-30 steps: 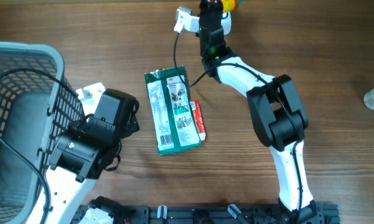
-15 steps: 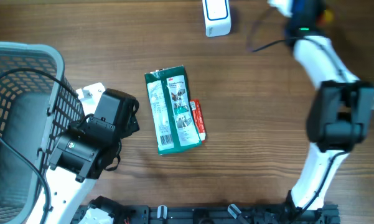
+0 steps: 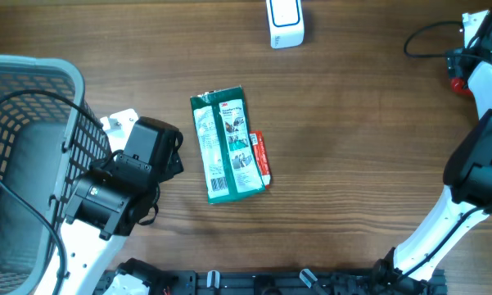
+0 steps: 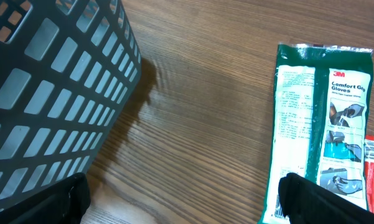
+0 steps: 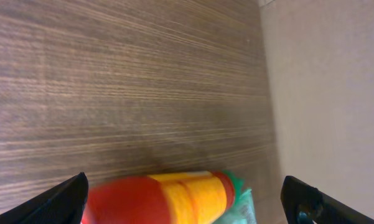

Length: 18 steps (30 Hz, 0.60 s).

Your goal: Scan the item barcode

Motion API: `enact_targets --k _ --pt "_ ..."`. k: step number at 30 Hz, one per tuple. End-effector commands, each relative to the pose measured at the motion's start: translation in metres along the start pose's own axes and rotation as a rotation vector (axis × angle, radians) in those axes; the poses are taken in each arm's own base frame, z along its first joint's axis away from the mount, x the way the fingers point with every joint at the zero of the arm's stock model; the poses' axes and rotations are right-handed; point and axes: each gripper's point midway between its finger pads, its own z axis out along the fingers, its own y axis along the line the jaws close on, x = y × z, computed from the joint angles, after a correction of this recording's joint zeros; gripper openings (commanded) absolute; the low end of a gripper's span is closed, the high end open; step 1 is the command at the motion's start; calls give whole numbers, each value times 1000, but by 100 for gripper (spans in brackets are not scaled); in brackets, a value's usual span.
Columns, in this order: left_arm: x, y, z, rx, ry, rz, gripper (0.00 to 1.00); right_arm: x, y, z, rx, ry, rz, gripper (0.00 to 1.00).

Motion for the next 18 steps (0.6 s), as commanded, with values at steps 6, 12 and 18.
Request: enact_targets --k 6,12,18 --pt "-1 3 0 -13 -7 -20 100 -134 124 -230 -588 -366 275 100" --pt "-1 3 0 -13 -7 -20 100 -103 291 -375 -1173 -122 246 100" --pt "-1 3 0 -13 -7 -20 100 -26 428 -405 -1228 46 -46 100"
